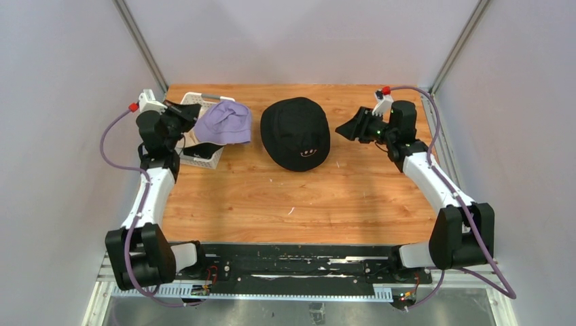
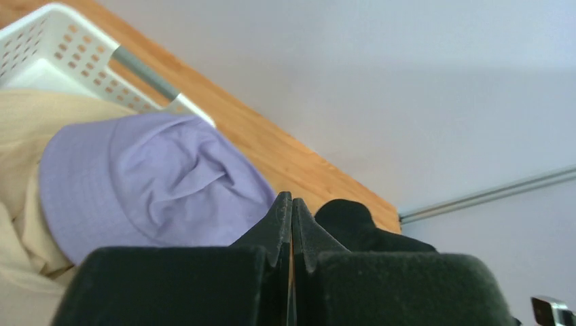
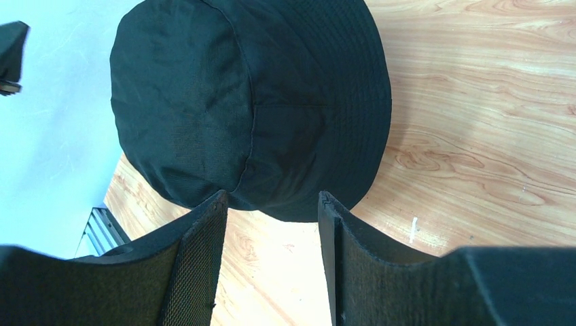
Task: Stack the hats
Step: Pick up the hat from the bin.
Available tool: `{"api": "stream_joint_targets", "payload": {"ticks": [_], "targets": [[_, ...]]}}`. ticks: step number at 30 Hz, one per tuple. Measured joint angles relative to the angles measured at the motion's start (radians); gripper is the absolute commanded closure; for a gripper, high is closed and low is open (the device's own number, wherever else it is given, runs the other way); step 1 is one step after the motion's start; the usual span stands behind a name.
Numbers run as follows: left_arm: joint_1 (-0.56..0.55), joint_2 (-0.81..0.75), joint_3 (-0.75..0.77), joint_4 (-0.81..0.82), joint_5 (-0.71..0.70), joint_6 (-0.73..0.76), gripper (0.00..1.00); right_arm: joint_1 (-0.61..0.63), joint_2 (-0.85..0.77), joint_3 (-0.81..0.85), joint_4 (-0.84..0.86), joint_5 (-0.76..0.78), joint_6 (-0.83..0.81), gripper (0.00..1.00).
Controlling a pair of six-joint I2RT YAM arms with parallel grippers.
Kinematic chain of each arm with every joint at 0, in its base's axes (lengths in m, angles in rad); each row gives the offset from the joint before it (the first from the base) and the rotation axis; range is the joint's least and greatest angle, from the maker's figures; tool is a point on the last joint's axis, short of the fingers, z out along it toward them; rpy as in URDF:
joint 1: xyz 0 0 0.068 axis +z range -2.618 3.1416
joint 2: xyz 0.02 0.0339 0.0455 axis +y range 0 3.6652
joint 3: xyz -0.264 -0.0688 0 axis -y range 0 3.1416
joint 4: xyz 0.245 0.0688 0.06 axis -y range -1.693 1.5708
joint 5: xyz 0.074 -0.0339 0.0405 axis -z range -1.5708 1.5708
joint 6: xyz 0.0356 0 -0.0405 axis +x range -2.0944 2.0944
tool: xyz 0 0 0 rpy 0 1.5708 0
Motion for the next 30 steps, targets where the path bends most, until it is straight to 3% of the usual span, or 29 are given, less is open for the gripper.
{"api": "stream_joint_targets", "payload": {"ticks": [6,9,18,30], "targets": [[0.0,-0.015,0.015,0.011,0.074,-0.016,0.61,0.007,0.0,0.0,0.0,0.001,-0.006,0.49],[-0.002,0.003,0.013,-0.013,0.098,-0.01,0.39,0.009,0.001,0.0,0.0,0.003,-0.007,0.49],[-0.005,0.041,0.016,-0.178,0.051,0.077,0.36,0.036,0.008,0.0,-0.001,0.01,-0.011,0.49],[-0.006,0.133,-0.058,-0.229,0.01,0.103,0.36,0.036,0.008,0.0,-0.001,0.016,-0.015,0.49]]}}
